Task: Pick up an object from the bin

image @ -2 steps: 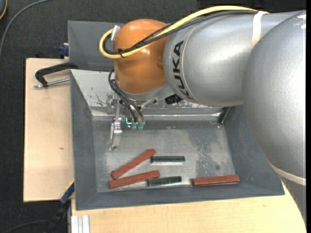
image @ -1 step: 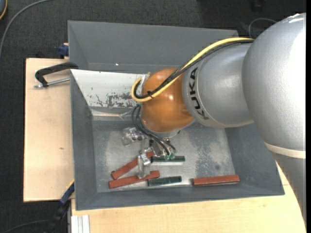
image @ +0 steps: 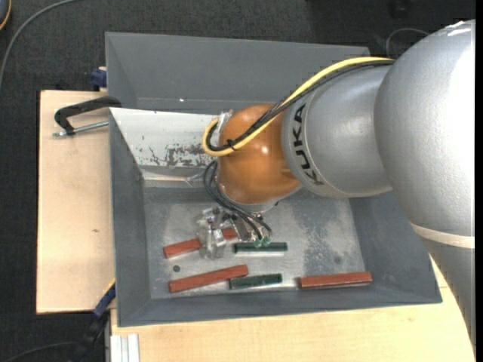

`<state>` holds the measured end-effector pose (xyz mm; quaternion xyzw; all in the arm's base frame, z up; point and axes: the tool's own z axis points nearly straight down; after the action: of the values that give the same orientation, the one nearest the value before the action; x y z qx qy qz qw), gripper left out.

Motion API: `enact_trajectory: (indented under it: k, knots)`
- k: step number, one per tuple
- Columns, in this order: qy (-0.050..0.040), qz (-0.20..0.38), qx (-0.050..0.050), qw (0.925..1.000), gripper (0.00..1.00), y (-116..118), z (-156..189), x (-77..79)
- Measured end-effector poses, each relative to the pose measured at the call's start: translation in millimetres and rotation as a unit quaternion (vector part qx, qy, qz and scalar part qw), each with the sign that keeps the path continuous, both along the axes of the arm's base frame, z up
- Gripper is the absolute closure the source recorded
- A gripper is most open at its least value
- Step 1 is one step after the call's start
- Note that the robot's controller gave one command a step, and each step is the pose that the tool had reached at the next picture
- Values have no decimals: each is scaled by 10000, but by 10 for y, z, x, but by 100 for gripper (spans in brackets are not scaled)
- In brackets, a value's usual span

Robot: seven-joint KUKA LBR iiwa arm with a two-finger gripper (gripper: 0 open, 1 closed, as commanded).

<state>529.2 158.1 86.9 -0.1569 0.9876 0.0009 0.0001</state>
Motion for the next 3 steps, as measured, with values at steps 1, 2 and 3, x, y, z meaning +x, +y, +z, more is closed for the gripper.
enact_trajectory:
  k: [1, 2, 3]
  knots:
    - [0, -2, 1, 10000, 0, 0, 0, 0]
    - [-36, 508, 6, 9987, 0, 128, -162, 497]
    - [-22, 497, 8, 9988, 100, 124, -159, 488]
